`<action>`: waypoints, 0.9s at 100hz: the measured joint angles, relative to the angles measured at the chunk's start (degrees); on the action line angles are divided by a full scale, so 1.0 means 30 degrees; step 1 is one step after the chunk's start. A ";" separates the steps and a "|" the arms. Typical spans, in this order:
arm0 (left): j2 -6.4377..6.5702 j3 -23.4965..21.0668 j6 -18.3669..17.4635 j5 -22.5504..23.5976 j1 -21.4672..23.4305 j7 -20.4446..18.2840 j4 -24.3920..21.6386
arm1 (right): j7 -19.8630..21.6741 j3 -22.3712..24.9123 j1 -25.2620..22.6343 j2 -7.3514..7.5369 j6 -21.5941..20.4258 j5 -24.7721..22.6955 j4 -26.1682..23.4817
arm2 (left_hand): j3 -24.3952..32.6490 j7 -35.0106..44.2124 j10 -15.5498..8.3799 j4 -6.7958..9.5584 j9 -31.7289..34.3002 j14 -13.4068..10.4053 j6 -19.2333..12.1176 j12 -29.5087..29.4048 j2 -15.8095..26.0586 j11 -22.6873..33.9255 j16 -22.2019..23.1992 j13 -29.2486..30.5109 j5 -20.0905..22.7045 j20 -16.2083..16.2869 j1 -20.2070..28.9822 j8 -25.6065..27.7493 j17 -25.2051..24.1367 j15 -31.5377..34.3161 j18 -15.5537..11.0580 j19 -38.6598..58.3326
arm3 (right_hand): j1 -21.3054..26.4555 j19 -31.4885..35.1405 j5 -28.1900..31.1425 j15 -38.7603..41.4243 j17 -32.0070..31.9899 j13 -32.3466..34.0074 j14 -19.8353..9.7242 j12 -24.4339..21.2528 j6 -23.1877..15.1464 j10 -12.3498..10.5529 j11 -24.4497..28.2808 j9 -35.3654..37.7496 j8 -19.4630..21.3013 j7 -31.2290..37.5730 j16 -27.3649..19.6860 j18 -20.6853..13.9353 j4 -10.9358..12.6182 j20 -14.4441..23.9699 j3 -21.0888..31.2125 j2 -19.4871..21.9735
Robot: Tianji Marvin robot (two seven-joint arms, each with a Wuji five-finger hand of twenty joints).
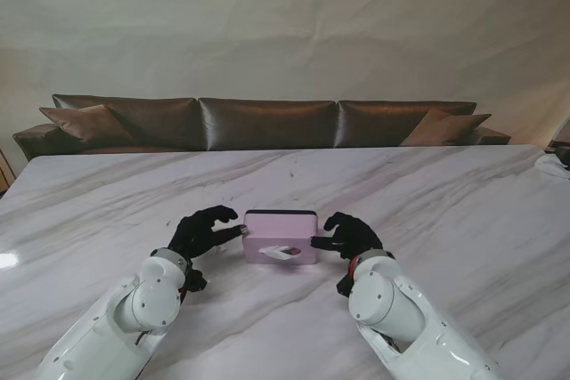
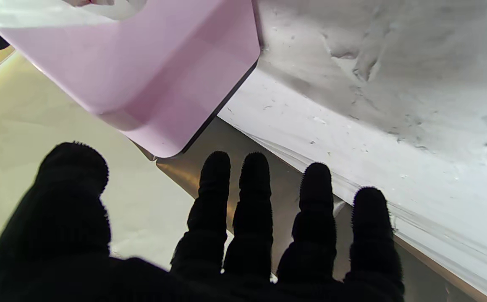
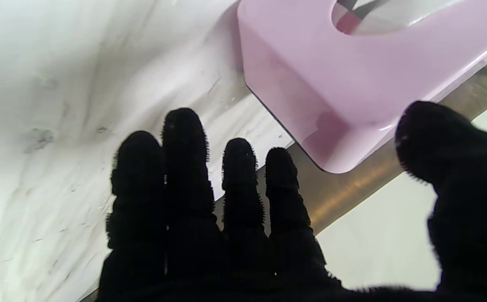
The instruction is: Refill a tissue box and feed the first sheet
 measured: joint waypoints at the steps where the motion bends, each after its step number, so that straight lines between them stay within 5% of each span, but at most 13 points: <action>1: 0.0014 -0.0029 -0.0027 0.0004 0.0056 0.0025 -0.0034 | 0.0007 0.0017 -0.0031 0.0024 0.0000 0.0000 -0.0027 | 0.0000 0.0016 0.0000 0.0000 0.0000 0.0000 0.0000 0.0000 -0.0066 0.0000 0.0000 -0.0009 -0.0056 -0.0002 0.0005 0.0000 -0.0006 0.0000 0.0000 0.0000 | 0.0227 -0.0063 -0.0140 -0.0048 -0.0086 -0.0098 -0.0008 -0.0026 0.0002 -0.0018 0.0000 -0.0094 -0.0070 0.0158 0.0000 -0.0011 0.0023 0.0023 -0.0007 -0.0030; 32: 0.0104 0.0130 -0.0592 0.0680 0.0927 0.1570 -0.0085 | 0.0058 0.0087 -0.0398 0.0261 0.0010 0.0349 -0.0108 | 0.4933 0.0764 -0.0199 0.0004 -0.0899 -0.0039 0.0005 -0.0030 -0.2785 0.0085 0.0000 -0.0285 -0.0937 0.0080 -0.0327 -0.0022 -0.0150 0.0105 0.0000 0.0000 | 0.3562 -0.0792 -0.0644 -0.0409 -0.0575 -0.0740 -0.0272 -0.0238 0.0042 -0.0058 0.0004 -0.0916 -0.0238 0.0505 0.0000 -0.0239 -0.0474 0.0405 -0.1459 -0.0764; 58: 0.0174 0.1477 -0.0706 0.1149 0.0636 0.1592 0.0113 | -0.0565 -0.0505 0.0051 -0.0095 0.0049 0.1436 0.0943 | 0.6883 0.1065 -0.0462 0.0004 -0.0899 -0.0154 0.0068 -0.0188 -0.3576 0.0089 0.0012 -0.0285 -0.0939 0.0135 -0.0502 -0.0023 -0.0150 0.0228 0.0000 0.0000 | 0.4040 -0.0837 -0.0630 -0.0410 -0.0634 -0.0740 -0.0281 -0.0252 0.0043 -0.0058 0.0110 -0.0916 -0.0295 0.0790 0.0000 -0.0266 -0.1135 0.0418 -0.1657 -0.0931; 90: 0.0031 0.2537 -0.0817 0.0000 -0.0732 0.1432 0.1574 | -0.1809 -0.0975 0.0586 -0.0596 -0.0087 0.2434 0.1961 | 0.8037 0.1583 -0.0482 0.0004 0.0038 -0.0194 0.1056 -0.0191 -0.3576 0.0380 0.0266 -0.0219 -0.0770 0.0164 -0.0502 -0.0023 0.0058 0.0768 -0.0002 0.0000 | 0.4074 -0.0843 0.0104 -0.0410 -0.0519 -0.0620 -0.0283 -0.0417 0.1785 -0.0060 0.0282 -0.0152 -0.0272 0.1228 0.0000 -0.0287 -0.1382 0.0618 -0.1898 -0.0931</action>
